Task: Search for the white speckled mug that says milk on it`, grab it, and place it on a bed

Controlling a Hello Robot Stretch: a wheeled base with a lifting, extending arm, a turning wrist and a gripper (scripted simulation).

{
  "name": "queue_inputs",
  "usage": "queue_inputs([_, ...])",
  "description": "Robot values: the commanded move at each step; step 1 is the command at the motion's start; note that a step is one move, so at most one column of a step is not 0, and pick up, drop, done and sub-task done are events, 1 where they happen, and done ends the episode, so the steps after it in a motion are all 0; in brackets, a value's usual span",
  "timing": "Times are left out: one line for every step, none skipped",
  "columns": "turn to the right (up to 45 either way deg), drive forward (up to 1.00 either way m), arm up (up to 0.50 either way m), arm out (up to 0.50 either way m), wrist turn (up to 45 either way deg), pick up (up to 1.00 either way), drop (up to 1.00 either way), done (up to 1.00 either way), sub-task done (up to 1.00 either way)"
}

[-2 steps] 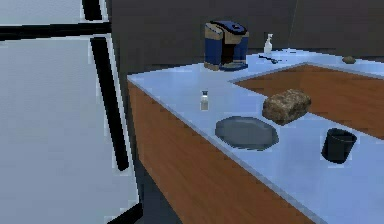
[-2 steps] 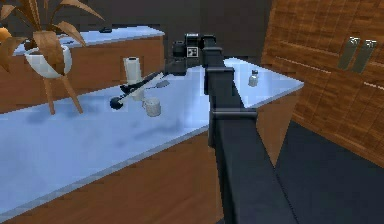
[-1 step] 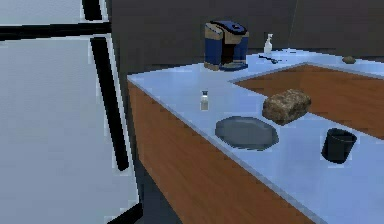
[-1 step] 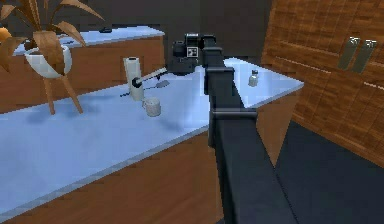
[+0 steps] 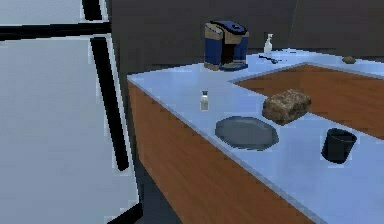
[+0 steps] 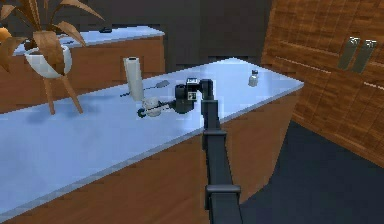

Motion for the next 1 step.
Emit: queue_inputs([0.0,0.0,0.0,0.0,0.0,1.0,0.0,0.0,0.0])
